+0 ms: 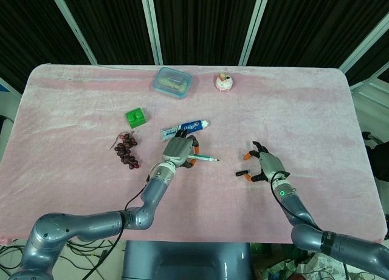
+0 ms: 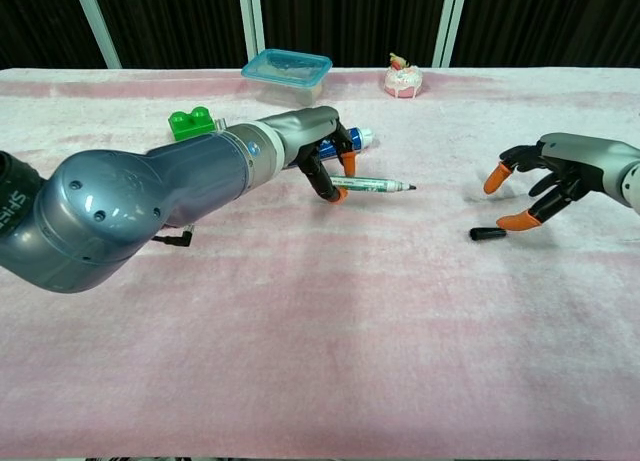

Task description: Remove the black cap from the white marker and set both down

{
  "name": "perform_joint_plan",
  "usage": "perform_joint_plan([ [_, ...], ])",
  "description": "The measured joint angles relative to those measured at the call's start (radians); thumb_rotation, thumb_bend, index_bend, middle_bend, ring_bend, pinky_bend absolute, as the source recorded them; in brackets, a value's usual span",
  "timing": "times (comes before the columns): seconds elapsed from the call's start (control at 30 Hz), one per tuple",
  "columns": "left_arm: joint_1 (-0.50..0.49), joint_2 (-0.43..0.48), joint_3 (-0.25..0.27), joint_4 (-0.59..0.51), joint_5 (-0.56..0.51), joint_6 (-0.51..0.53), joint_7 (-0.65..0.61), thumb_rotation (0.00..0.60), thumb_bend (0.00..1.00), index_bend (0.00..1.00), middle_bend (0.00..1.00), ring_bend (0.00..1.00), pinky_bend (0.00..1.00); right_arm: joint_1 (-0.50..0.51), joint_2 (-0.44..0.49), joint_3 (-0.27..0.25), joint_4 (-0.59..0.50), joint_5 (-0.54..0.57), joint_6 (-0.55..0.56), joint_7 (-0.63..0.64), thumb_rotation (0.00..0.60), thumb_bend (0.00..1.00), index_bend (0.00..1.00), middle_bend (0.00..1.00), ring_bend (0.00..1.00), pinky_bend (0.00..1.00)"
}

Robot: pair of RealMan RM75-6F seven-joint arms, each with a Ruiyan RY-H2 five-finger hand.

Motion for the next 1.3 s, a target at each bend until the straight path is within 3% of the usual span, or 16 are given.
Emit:
perform_joint_plan([
  [0.17,0.001,0.015,-0.007,-0.023,0.012,0.003,-0.011,0.6,0.18,0.14,0.14,0.0,0.0,0.004,0.028,0.009,-0.025,0.007,-0.012,0.012,0.6,0.02,0.01,0.0,0.02,0.16],
  [0.43,0.006,0.073,-0.007,-0.088,0.005,0.019,0.017,0.6,0.18,0.14,0.14,0.0,0.0,-0.025,0.124,0.039,-0.067,-0.01,0.021,0.049,0.6,0.02,0.0,0.0,0.02,0.16],
  [0.73,0.061,0.302,0.025,-0.299,0.107,0.028,0.014,0.6,0.19,0.14,0.15,0.0,0.0,-0.145,0.371,0.055,-0.072,-0.2,0.107,0.145,0.6,0.06,0.0,0.0,0.03,0.16],
  [0.93,0.184,0.515,0.102,-0.462,0.281,0.118,-0.011,0.6,0.19,0.14,0.15,0.0,0.0,-0.247,0.469,0.021,-0.011,-0.357,0.161,0.231,0.6,0.07,0.0,0.0,0.03,0.16],
  [1.1,0.374,0.699,0.218,-0.598,0.464,0.331,-0.043,0.6,0.19,0.14,0.15,0.0,0.0,-0.351,0.492,-0.029,-0.001,-0.521,0.307,0.293,0.6,0.08,0.0,0.0,0.04,0.16],
  [1.3,0.613,0.819,0.352,-0.702,0.609,0.573,-0.121,0.6,0.19,0.14,0.15,0.0,0.0,-0.486,0.474,-0.112,-0.018,-0.655,0.5,0.279,0.6,0.08,0.0,0.0,0.04,0.16],
])
